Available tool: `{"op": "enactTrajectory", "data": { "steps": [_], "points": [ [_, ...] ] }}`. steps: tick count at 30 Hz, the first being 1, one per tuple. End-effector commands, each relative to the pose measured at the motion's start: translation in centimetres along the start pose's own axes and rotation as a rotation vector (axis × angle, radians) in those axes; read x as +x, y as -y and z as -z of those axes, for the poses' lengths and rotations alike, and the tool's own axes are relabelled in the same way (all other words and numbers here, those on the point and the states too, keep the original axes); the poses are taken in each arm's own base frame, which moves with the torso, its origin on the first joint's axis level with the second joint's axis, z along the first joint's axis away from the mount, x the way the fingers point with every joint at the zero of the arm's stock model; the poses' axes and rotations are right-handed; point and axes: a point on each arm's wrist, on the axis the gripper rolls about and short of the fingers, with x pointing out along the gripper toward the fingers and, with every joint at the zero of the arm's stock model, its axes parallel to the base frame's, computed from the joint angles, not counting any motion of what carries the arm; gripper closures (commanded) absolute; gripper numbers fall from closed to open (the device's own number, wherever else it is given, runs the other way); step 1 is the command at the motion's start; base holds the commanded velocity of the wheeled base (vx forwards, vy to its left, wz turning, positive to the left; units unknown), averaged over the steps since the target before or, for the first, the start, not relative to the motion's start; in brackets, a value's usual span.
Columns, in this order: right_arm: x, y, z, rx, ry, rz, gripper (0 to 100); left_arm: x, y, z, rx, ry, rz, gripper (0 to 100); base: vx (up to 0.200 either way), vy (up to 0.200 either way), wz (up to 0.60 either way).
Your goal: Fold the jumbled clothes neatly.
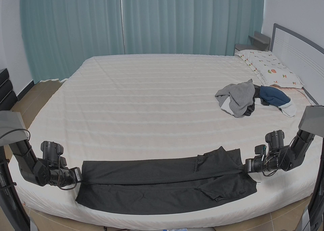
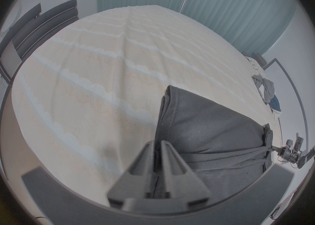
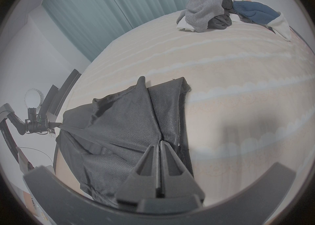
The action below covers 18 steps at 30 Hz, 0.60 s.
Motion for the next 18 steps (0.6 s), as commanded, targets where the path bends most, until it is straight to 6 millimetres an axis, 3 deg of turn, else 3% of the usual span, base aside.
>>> {"op": "enactTrajectory", "data": {
  "steps": [1, 6, 12, 15, 18],
  "points": [
    [0.5, 0.0, 0.2, 0.0, -0.013, -0.004, 0, 0.6, -0.2, 0.4, -0.003, -0.027, -0.009, 0, 0.0, 0.0, 0.0],
    [-0.1, -0.3, -1.1, 0.011, 0.038, -0.019, 0, 0.6, -0.1, 0.1, -0.006, -0.014, -0.003, 0, 0.0, 0.0, 0.0],
    [-0.7, -1.0, -3.8, 0.141, 0.131, -0.045, 0, 0.0, -0.1, -1.0, -0.034, 0.032, 0.013, 0, 0.0, 0.0, 0.0],
    [0.1, -1.5, -5.2, 0.248, 0.161, -0.075, 0, -0.2, 0.3, -2.6, -0.096, 0.091, 0.042, 0, 0.0, 0.0, 0.0],
    [1.1, -1.5, -5.3, 0.32, 0.151, -0.087, 0, 0.1, 0.9, -4.2, -0.182, 0.126, 0.075, 0, 0.0, 0.0, 0.0]
  ]
}}
